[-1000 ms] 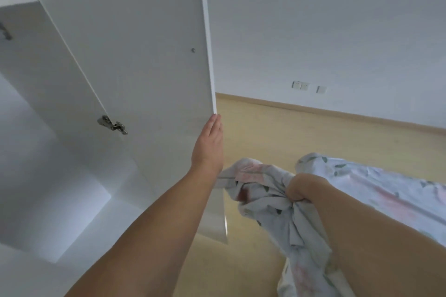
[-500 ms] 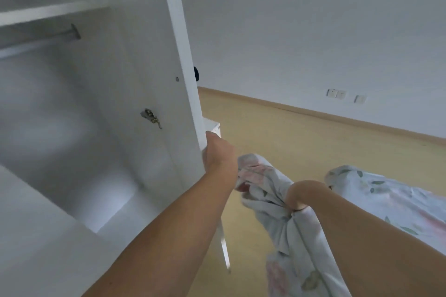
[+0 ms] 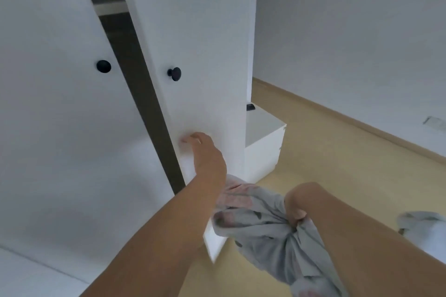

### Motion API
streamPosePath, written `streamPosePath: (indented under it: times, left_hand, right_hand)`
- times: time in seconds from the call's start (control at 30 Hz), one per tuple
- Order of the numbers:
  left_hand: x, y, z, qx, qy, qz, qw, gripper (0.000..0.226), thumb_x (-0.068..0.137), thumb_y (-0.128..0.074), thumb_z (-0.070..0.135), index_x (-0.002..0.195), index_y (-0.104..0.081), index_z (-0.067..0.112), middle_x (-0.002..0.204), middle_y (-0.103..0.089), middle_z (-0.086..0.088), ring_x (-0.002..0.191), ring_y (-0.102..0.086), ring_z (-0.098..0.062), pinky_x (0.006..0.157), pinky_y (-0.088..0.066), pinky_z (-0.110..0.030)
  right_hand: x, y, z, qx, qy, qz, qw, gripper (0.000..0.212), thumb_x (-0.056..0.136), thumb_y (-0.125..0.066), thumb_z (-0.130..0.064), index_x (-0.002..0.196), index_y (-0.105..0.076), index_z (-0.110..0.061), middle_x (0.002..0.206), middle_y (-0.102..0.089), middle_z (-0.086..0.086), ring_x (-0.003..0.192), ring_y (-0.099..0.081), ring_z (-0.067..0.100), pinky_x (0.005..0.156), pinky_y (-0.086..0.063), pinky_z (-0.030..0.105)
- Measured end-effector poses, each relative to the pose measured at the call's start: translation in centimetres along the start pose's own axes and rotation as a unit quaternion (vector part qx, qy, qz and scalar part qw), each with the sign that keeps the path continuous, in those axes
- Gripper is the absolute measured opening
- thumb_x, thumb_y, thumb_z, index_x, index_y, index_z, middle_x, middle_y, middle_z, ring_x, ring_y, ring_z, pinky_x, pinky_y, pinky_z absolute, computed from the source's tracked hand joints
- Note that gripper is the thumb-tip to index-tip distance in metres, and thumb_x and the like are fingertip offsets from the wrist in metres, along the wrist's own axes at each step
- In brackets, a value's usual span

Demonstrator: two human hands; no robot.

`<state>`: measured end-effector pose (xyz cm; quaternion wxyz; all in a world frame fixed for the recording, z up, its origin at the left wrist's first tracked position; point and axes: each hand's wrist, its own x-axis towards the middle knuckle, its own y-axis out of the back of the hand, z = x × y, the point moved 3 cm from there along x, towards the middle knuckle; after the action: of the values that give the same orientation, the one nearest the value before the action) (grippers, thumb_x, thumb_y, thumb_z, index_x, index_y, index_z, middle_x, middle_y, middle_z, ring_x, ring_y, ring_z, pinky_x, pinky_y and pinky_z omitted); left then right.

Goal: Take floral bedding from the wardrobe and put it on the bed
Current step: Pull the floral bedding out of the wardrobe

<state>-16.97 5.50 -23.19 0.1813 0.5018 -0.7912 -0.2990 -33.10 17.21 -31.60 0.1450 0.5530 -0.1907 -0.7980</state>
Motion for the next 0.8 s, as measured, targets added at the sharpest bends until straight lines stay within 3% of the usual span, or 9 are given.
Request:
streamPosePath:
  times: [0.07, 0.13, 0.27, 0.37, 0.53, 0.63, 0.7, 0.8]
  left_hand:
    - [0.3, -2.4, -2.2, -0.037, 0.021, -0.002, 0.999, 0.051, 0.094, -0.046, 0.031, 0.138, -0.044, 0.005, 0.149, -0.023, -0.03, 0.138, -0.014, -0.05, 0.104, -0.022, -0.071]
    - [0.6, -4.1, -3.8, -0.09, 0.035, 0.016, 0.995, 0.054, 0.094, -0.045, 0.033, 0.143, -0.042, 0.008, 0.159, -0.01, -0.022, 0.145, -0.001, -0.043, 0.11, -0.008, -0.068]
    - [1.2, -6.0, -4.7, -0.142, 0.03, 0.028, 0.989, 0.059, 0.096, -0.036, 0.028, 0.151, -0.027, 0.007, 0.162, 0.008, -0.014, 0.147, 0.014, -0.035, 0.112, 0.005, -0.062]
    - [1.6, -6.9, -4.8, -0.141, 0.039, 0.03, 0.989, 0.061, 0.097, -0.031, 0.028, 0.153, -0.015, 0.007, 0.162, 0.011, -0.012, 0.147, 0.016, -0.032, 0.112, 0.008, -0.062]
    - [3.0, -8.6, -5.7, -0.158, 0.051, 0.035, 0.986, 0.062, 0.096, -0.029, 0.023, 0.154, -0.011, 0.006, 0.162, 0.011, -0.007, 0.147, 0.017, -0.028, 0.113, 0.008, -0.061]
    - [4.0, -9.3, -6.1, -0.155, 0.065, 0.03, 0.985, 0.063, 0.095, -0.027, 0.022, 0.154, -0.01, 0.007, 0.162, 0.012, -0.006, 0.147, 0.017, -0.029, 0.113, 0.007, -0.061]
    - [4.9, -9.5, -6.3, -0.168, 0.077, 0.025, 0.982, 0.062, 0.095, -0.028, 0.022, 0.153, -0.013, 0.007, 0.162, 0.011, -0.006, 0.147, 0.016, -0.029, 0.114, 0.005, -0.06]
    - [5.9, -10.0, -6.5, -0.181, 0.091, 0.012, 0.979, 0.063, 0.093, -0.03, 0.023, 0.153, -0.015, 0.009, 0.163, 0.011, -0.004, 0.147, 0.015, -0.029, 0.116, 0.002, -0.058]
  right_hand:
    - [-1.2, 1.5, -1.7, -0.033, 0.017, 0.028, 0.999, 0.048, 0.086, -0.06, -0.047, 0.119, -0.063, -0.011, 0.116, -0.062, 0.012, 0.093, -0.055, 0.028, 0.084, -0.044, 0.037]
    - [-2.0, 3.3, -3.0, -0.04, 0.041, 0.037, 0.998, 0.037, 0.085, -0.063, -0.041, 0.108, -0.067, -0.011, 0.101, -0.061, 0.009, 0.088, -0.056, 0.027, 0.081, -0.046, 0.035]
    - [-2.4, 7.4, -5.6, -0.047, 0.082, 0.082, 0.992, 0.039, 0.081, -0.069, -0.03, 0.115, -0.067, -0.011, 0.111, -0.068, 0.005, 0.1, -0.065, 0.025, 0.086, -0.05, 0.033]
    - [-1.2, 10.2, -7.5, -0.073, 0.116, 0.124, 0.983, 0.045, 0.077, -0.071, -0.024, 0.119, -0.062, -0.011, 0.114, -0.067, 0.005, 0.1, -0.065, 0.026, 0.088, -0.052, 0.035]
    - [1.9, 14.4, -9.4, -0.12, 0.177, 0.178, 0.961, 0.048, 0.072, -0.07, -0.016, 0.119, -0.062, -0.01, 0.109, -0.068, 0.006, 0.094, -0.068, 0.028, 0.088, -0.055, 0.039]
    - [3.2, 16.4, -9.7, -0.132, 0.216, 0.21, 0.944, 0.05, 0.068, -0.068, -0.012, 0.117, -0.062, -0.015, 0.107, -0.066, 0.002, 0.094, -0.067, 0.028, 0.08, -0.055, 0.036]
    - [3.7, 17.9, -9.6, -0.13, 0.241, 0.23, 0.934, 0.048, 0.067, -0.066, -0.012, 0.114, -0.061, -0.02, 0.105, -0.064, 0.0, 0.096, -0.066, 0.027, 0.074, -0.053, 0.034]
    - [4.4, 19.5, -9.6, -0.151, 0.275, 0.237, 0.919, 0.038, 0.069, -0.065, -0.008, 0.106, -0.063, -0.018, 0.101, -0.064, 0.002, 0.095, -0.066, 0.028, 0.076, -0.054, 0.036]
